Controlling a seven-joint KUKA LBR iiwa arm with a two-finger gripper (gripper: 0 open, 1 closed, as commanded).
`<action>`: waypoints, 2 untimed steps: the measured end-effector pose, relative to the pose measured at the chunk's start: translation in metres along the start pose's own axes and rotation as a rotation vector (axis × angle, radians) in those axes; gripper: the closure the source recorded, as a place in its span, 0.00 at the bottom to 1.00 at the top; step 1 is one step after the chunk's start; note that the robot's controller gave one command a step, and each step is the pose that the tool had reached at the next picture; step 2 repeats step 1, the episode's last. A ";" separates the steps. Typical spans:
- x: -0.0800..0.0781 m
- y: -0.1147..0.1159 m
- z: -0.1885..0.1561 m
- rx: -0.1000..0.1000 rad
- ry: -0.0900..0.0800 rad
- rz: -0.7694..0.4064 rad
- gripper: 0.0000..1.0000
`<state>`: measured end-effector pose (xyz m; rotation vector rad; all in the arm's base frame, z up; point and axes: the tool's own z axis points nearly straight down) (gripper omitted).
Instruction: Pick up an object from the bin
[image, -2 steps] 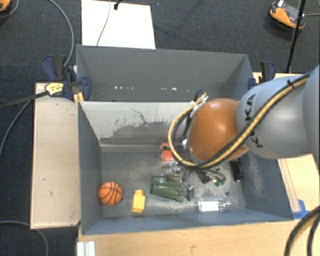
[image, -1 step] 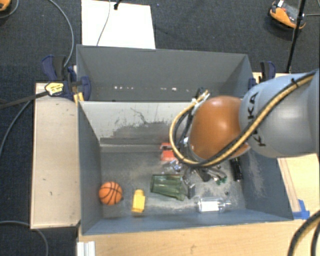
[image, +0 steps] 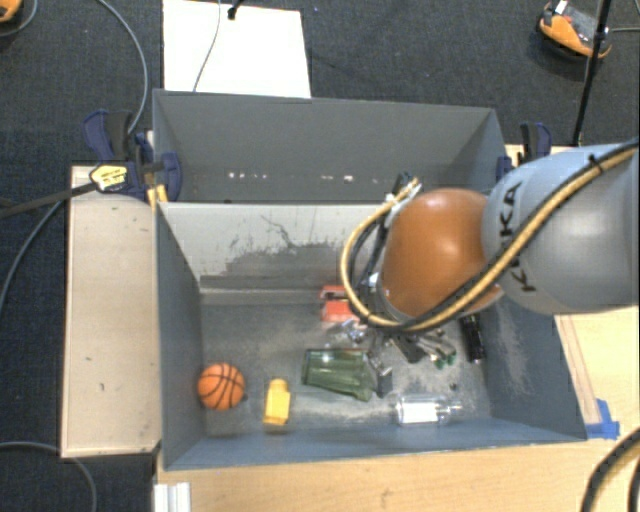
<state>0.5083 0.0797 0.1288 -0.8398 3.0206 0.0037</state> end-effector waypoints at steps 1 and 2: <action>0.001 0.000 -0.017 -0.001 0.003 0.001 1.00; 0.001 0.000 -0.017 -0.001 0.003 0.001 1.00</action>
Offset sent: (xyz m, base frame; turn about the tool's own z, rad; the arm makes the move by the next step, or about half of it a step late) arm -0.0002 0.0001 0.0231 0.0000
